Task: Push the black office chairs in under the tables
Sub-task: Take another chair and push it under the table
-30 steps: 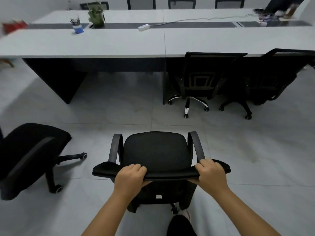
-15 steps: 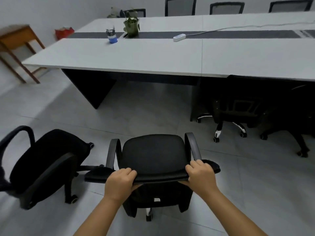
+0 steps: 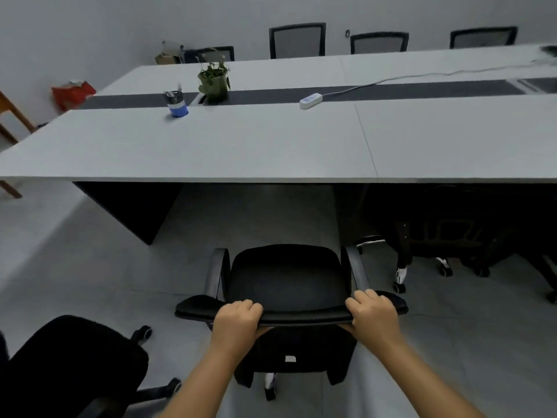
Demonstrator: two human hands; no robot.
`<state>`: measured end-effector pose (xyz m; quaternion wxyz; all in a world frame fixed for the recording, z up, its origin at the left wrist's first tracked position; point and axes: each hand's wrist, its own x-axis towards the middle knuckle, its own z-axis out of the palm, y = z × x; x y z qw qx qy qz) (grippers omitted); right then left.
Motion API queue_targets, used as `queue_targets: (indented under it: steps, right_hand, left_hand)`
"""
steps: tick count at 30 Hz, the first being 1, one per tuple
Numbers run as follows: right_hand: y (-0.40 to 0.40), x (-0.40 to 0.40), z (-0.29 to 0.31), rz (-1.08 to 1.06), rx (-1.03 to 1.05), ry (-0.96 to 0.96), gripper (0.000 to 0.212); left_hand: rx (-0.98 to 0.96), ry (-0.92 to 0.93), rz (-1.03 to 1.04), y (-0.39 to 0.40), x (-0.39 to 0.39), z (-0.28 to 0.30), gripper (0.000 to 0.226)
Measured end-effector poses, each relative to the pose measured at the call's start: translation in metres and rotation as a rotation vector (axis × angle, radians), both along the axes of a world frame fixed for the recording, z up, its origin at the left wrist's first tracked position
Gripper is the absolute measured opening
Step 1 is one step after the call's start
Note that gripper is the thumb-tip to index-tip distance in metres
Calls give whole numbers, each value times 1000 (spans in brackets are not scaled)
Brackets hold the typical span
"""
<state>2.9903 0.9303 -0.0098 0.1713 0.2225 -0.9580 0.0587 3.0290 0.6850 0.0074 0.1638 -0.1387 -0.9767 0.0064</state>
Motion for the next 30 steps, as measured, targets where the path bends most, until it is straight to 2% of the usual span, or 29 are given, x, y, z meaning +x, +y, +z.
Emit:
queue_targets:
  steps: [5,9,13,16,18,21,22,23,26,30]
  right_hand:
    - [-8,-78,2,-76,41,-27,48]
    - [-6,-135,6,-56,75,4,30]
    - [6,-187,9,-73,84,-56,37]
    - [10,-210,13,-63,70,-41,19]
    - [4,-218,10,-49,49,-36,18]
    - [-5,-225,5,-35,21,-92,29]
    - [-5,-228,5,-39,2,-70,24]
    - [-4,-230,6,-40,-17,-52,15]
    - [-1,-232,3,-62,-58,-19,26]
    - [0,-230,3,-45,-51,-28,12]
  left_hand:
    - [-10,19,-10,-7,-91,-1,53]
    - [-7,16,-36,-5,-150,-4,53]
    - [-15,33,-60,7,-203,-6,53]
    - [2,81,-100,9,-236,-6,51]
    - [5,119,-136,0,-254,-9,57]
    - [15,162,-146,-10,-269,-8,83]
    - [18,171,-148,-9,-272,-6,85]
    - [16,170,-153,-8,-274,-6,85]
    - [-9,149,-160,-6,-276,-5,84]
    - [-42,102,-132,-3,-274,-7,77]
